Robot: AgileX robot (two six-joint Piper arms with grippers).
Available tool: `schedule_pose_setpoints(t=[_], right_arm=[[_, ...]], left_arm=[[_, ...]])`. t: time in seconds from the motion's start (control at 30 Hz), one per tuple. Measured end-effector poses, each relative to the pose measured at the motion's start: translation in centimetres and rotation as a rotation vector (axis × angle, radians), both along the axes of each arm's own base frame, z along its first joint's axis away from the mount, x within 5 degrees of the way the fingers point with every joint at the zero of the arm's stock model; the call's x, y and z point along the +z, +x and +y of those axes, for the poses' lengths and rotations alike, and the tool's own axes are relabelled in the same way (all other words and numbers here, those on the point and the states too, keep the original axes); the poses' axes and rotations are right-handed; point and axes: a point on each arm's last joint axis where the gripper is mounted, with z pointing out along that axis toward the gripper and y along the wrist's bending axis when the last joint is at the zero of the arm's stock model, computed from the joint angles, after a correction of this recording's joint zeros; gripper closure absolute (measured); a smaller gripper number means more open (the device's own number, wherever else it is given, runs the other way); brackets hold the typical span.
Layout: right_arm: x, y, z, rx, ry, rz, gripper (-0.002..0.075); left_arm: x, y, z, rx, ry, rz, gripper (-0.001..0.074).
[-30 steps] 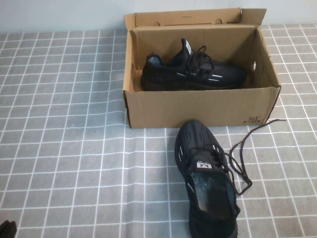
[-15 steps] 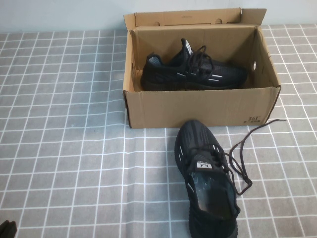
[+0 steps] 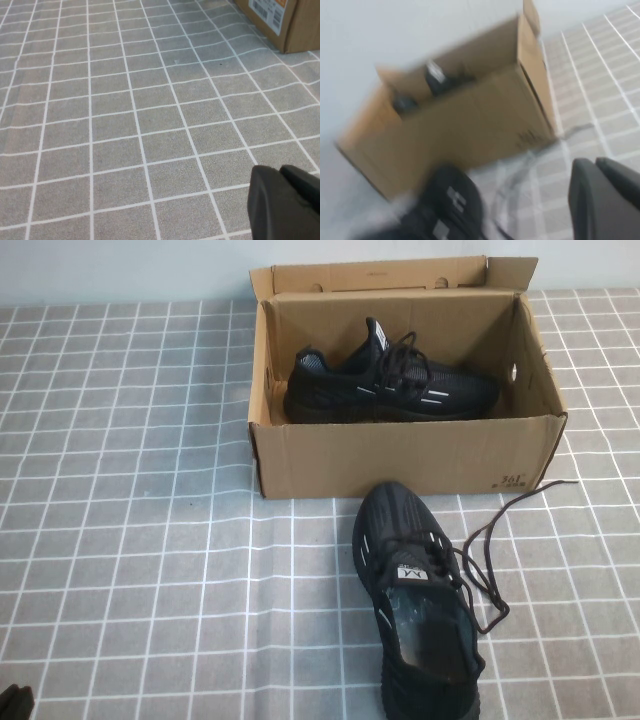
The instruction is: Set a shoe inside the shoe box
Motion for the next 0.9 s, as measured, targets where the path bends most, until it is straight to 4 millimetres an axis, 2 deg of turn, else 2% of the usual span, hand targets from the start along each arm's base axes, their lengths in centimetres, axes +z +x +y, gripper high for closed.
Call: schedule_pose_setpoints(t=[0.07, 0.2, 0.33, 0.47, 0.6, 0.7, 0.8, 0.9], right_arm=[[0.6, 0.1, -0.1, -0.027, 0.177, -0.022, 0.0742], [1.2, 0.2, -0.6, -0.075, 0.352, -0.052, 0.0742], [1.2, 0.1, -0.5, -0.067, 0.417, -0.034, 0.0742], [1.3, -0.1, 0.4, 0.025, 0.407, 0.034, 0.0742], [3.9, 0.2, 1.6, 0.143, 0.31, 0.154, 0.0742], [6.1, 1.2, 2.7, 0.253, 0.169, 0.312, 0.0742], [8.3, 3.2, 3.4, 0.335, -0.005, 0.492, 0.0742], [9.9, 6.2, 3.6, 0.397, -0.164, 0.628, 0.0742]], left_arm=[[0.0, 0.0, 0.0, 0.0, 0.0, 0.0, 0.0736], [0.0, 0.0, 0.0, 0.0, 0.0, 0.0, 0.0736], [0.0, 0.0, 0.0, 0.0, 0.0, 0.0, 0.0736], [0.0, 0.0, 0.0, 0.0, 0.0, 0.0, 0.0736], [0.0, 0.0, 0.0, 0.0, 0.0, 0.0, 0.0736], [0.0, 0.0, 0.0, 0.0, 0.0, 0.0, 0.0736], [0.0, 0.0, 0.0, 0.0, 0.0, 0.0, 0.0736], [0.0, 0.0, 0.0, 0.0, 0.0, 0.0, 0.0736]])
